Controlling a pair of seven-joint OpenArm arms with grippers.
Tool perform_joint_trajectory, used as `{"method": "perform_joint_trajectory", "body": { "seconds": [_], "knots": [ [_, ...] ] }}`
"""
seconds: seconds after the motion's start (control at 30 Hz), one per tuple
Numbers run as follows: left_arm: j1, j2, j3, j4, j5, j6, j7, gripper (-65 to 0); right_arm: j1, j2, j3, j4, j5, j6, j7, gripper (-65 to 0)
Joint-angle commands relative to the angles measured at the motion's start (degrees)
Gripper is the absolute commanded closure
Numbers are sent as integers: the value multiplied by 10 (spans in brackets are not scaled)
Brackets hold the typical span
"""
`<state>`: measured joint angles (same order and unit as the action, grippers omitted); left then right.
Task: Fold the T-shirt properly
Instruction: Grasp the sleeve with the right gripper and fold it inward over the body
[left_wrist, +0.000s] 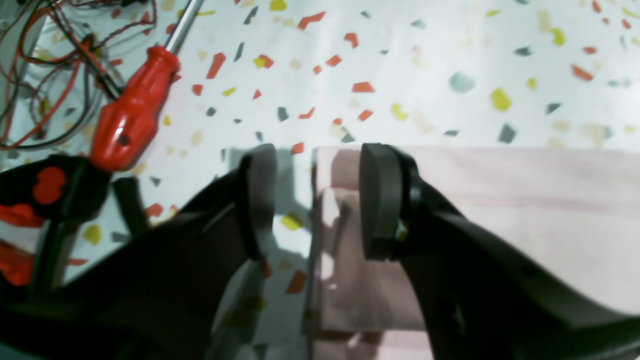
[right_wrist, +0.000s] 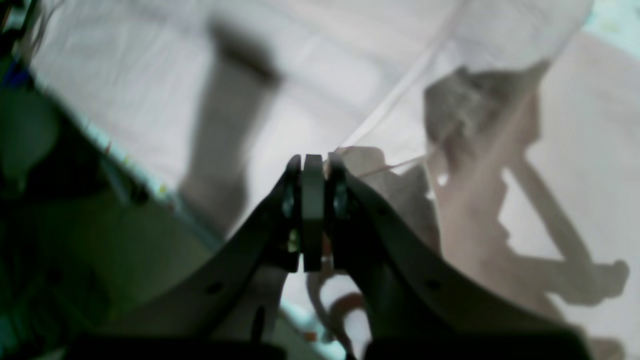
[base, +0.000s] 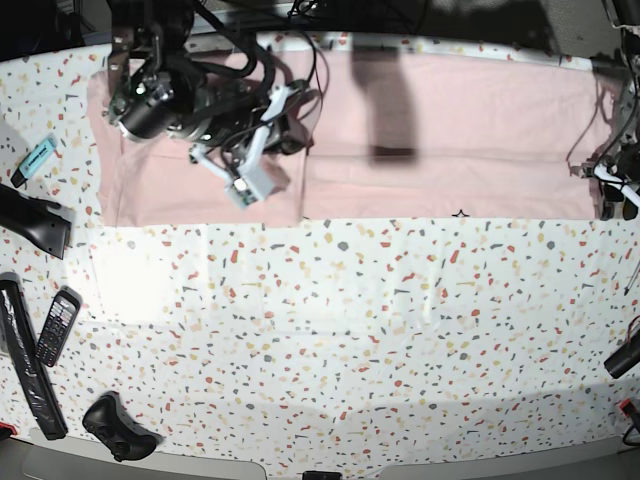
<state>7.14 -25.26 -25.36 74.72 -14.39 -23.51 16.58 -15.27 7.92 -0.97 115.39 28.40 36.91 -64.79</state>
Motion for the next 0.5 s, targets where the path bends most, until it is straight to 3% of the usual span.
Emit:
{"method": "perform_joint_trajectory", "body": {
  "seconds": [0.0, 0.47],
  "knots": [
    [-5, -11, -4, 10, 2, 2, -11, -254, 5, 2, -8, 10, -1, 7, 9, 0],
    [-5, -12, -4, 10, 9, 2, -12, -254, -5, 2, -23, 10, -30, 6, 9, 0]
  ]
}}
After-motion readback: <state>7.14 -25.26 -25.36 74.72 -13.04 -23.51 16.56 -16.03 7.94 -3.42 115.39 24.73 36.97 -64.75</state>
